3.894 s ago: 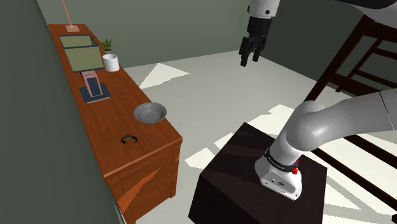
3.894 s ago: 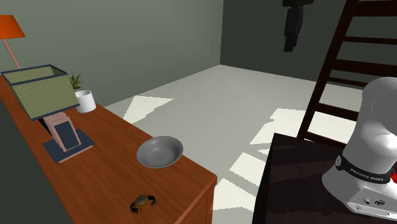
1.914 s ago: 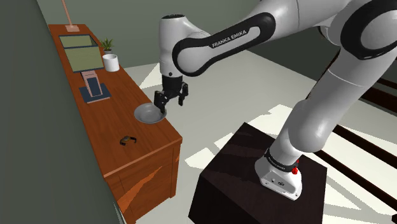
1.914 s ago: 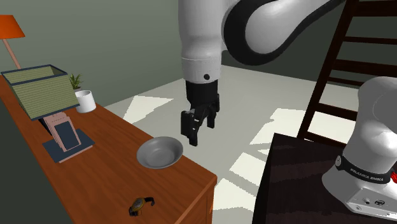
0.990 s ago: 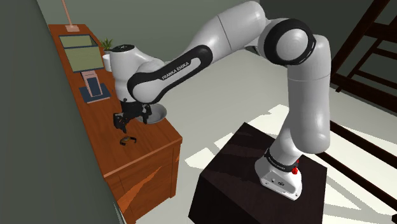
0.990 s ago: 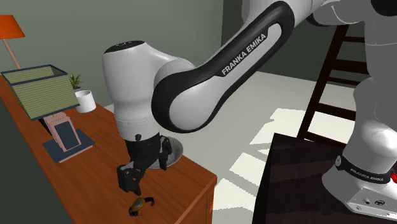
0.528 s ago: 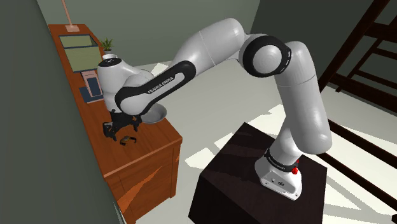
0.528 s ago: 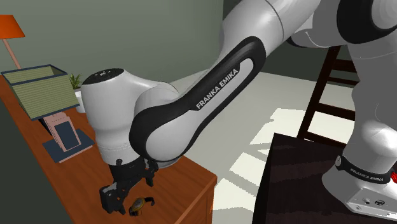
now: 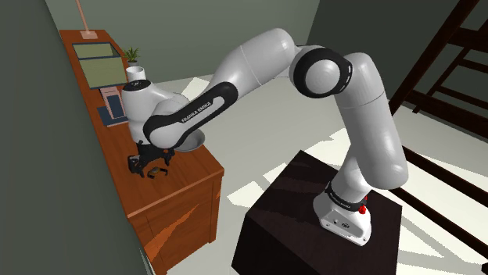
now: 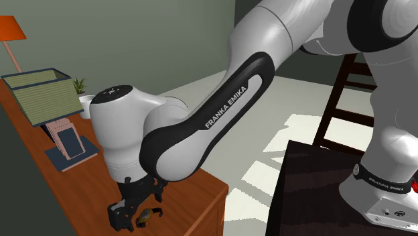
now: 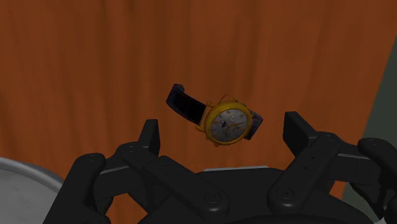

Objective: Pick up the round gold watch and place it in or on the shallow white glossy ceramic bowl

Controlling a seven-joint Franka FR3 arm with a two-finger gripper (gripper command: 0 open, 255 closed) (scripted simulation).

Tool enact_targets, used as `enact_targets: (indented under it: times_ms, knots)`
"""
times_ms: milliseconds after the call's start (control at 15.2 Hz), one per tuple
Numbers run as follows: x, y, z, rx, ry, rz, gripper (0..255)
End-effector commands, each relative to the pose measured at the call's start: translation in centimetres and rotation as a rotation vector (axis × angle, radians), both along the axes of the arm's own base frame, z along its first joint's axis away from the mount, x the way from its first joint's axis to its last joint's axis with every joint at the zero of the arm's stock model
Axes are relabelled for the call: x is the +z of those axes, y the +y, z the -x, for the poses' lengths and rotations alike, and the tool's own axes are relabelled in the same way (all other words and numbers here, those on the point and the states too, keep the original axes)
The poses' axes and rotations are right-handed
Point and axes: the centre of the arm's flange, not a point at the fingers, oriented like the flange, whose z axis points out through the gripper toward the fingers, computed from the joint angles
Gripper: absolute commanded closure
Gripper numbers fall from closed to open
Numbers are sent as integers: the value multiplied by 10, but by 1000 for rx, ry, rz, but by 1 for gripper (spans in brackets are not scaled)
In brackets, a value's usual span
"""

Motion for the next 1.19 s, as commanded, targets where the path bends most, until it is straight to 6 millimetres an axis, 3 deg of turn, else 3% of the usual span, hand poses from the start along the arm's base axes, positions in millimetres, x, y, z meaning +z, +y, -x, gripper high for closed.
enact_targets:
  times_ms: [0, 198, 264, 858, 1122]
  knots:
    - [0, 0, 0, 0, 0, 0, 0]
    - [0, 0, 0, 0, 0, 0, 0]
    - [0, 0, 0, 0, 0, 0, 255]
    - [0, 0, 0, 0, 0, 0, 255]
    - [21, 0, 0, 0, 0, 0, 255]
